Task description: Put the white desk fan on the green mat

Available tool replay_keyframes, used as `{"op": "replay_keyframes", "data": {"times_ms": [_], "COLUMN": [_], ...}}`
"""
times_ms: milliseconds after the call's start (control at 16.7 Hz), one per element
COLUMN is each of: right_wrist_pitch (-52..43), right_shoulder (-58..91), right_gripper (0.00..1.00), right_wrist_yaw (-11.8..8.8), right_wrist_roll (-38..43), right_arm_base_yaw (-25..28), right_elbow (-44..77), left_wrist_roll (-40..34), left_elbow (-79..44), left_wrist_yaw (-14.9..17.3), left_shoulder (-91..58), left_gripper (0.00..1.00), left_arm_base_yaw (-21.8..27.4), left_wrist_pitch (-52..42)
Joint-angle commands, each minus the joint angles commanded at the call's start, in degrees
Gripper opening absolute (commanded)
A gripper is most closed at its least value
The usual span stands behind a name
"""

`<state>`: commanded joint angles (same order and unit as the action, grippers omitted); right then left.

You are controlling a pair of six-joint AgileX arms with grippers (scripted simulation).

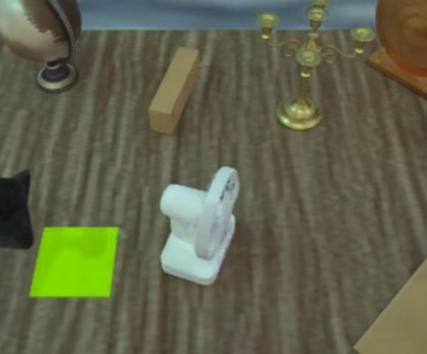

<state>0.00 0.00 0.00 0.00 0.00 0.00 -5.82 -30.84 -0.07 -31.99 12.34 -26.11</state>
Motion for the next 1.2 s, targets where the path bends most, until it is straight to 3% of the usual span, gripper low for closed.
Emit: {"op": "replay_keyframes", "data": {"times_ms": [720, 960, 1200], "right_wrist_pitch": [0.0, 0.0, 0.0], "right_shoulder": [0.0, 0.0, 0.0], "right_gripper": [1.00, 1.00, 1.00], "right_wrist_yaw": [0.0, 0.0, 0.0], "right_wrist_roll": [0.0, 0.0, 0.0], "right_arm_base_yaw": [0.0, 0.0, 0.0], "right_elbow": [0.0, 0.0, 0.0], "left_wrist_roll": [-12.9, -15.4, -16.3], "left_elbow": [-68.4, -81.7, -86.4], "left_wrist_yaw": [0.3, 0.3, 0.3], "left_shoulder": [-69.7, -83.5, -88.4], "left_gripper": [1.00, 1.00, 1.00], "left_arm_base_yaw": [23.4, 28.2, 30.0], "left_wrist_pitch": [-47.1, -57.0, -60.8]}}
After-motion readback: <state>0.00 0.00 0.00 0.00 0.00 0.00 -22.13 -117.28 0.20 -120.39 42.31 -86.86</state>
